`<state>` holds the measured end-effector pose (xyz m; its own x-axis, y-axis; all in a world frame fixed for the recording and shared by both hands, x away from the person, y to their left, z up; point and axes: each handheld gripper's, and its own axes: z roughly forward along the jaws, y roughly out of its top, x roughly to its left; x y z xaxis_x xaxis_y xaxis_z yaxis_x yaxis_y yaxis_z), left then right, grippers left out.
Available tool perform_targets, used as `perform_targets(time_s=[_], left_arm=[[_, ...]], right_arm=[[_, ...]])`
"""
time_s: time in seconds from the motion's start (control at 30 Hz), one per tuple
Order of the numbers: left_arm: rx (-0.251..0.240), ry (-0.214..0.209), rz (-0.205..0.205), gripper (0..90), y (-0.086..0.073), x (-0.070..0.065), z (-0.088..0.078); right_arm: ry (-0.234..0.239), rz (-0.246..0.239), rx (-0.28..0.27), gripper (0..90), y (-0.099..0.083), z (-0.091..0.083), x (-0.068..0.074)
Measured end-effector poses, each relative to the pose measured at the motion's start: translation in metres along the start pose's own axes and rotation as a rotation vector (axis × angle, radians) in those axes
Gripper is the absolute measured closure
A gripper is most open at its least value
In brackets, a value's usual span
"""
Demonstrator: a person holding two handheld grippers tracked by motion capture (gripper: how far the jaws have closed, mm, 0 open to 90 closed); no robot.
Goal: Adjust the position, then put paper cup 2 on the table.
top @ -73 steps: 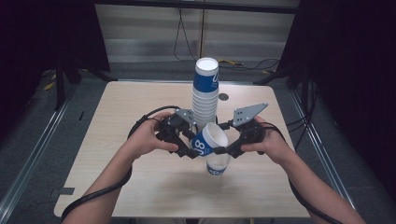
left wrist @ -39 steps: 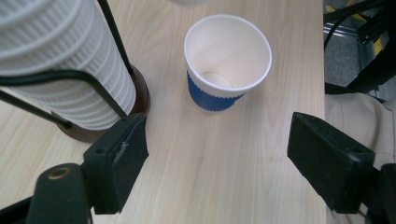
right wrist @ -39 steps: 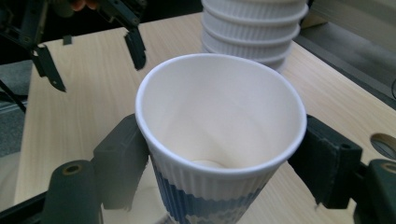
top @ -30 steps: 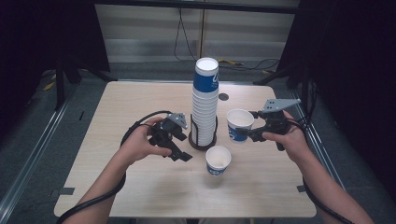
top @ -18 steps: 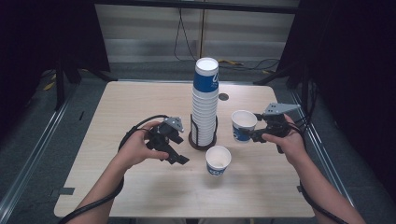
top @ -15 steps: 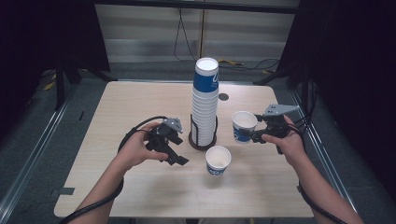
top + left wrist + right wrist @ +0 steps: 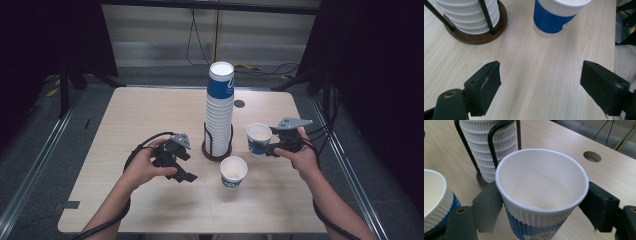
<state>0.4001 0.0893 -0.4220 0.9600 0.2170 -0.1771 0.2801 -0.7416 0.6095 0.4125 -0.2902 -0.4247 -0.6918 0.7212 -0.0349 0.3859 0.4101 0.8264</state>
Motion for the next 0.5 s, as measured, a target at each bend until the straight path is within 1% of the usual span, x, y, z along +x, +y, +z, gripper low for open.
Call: perform_targets(time_s=[0.03, 0.07, 0.1, 0.13, 0.17, 0.2, 0.23, 0.27, 0.3, 0.33, 0.37, 0.4, 0.47, 0.5], left_arm=[[-0.006, -0.017, -0.016, 16.6, -0.002, -0.001, 0.001], [-0.008, -0.019, -0.017, 16.8, -0.003, -0.001, 0.002], [0.019, -0.007, 0.003, 16.8, -0.003, -0.001, 0.001], [-0.013, -0.015, -0.016, 16.8, -0.006, -0.002, 0.003], [-0.005, -0.011, -0.007, 16.7, -0.007, -0.001, 0.003], [-0.009, -0.014, -0.009, 16.7, -0.008, -0.001, 0.003], [-0.004, -0.019, -0.008, 16.7, -0.009, -0.001, 0.004], [-0.011, -0.015, -0.024, 16.7, -0.01, -0.002, 0.005], [-0.003, -0.013, -0.015, 16.7, -0.011, -0.001, 0.005], [0.011, -0.001, -0.016, 16.7, -0.012, -0.002, 0.005], [0.014, -0.002, -0.008, 16.7, -0.013, 0.0, 0.005], [-0.006, -0.008, -0.018, 16.7, -0.015, 0.0, 0.006], [-0.01, -0.007, -0.024, 16.7, -0.016, -0.001, 0.006], [0.003, -0.005, -0.013, 16.7, -0.017, 0.0, 0.006]], right_arm=[[-0.004, 0.003, 0.002, 22.5, -0.002, 0.002, 0.001], [-0.016, -0.004, 0.002, 22.5, -0.003, 0.003, 0.001], [-0.011, -0.001, 0.004, 22.4, -0.004, 0.005, 0.001], [-0.021, -0.001, 0.001, 22.4, -0.005, 0.006, 0.002], [-0.023, 0.013, -0.011, 22.4, -0.006, 0.007, 0.001], [-0.017, 0.021, -0.016, 22.4, -0.006, 0.008, 0.001], [-0.032, 0.019, -0.022, 22.4, -0.007, 0.009, 0.002], [-0.031, 0.023, -0.026, 22.2, -0.007, 0.01, 0.002], [-0.026, 0.027, -0.024, 22.2, -0.008, 0.011, 0.002], [-0.034, 0.022, -0.031, 22.2, -0.008, 0.012, 0.003], [-0.026, 0.025, -0.028, 22.2, -0.009, 0.013, 0.003], [-0.031, 0.022, -0.029, 22.2, -0.009, 0.014, 0.004], [-0.025, 0.025, -0.035, 22.1, -0.01, 0.016, 0.004], [-0.025, 0.026, -0.041, 22.0, -0.011, 0.017, 0.005]])
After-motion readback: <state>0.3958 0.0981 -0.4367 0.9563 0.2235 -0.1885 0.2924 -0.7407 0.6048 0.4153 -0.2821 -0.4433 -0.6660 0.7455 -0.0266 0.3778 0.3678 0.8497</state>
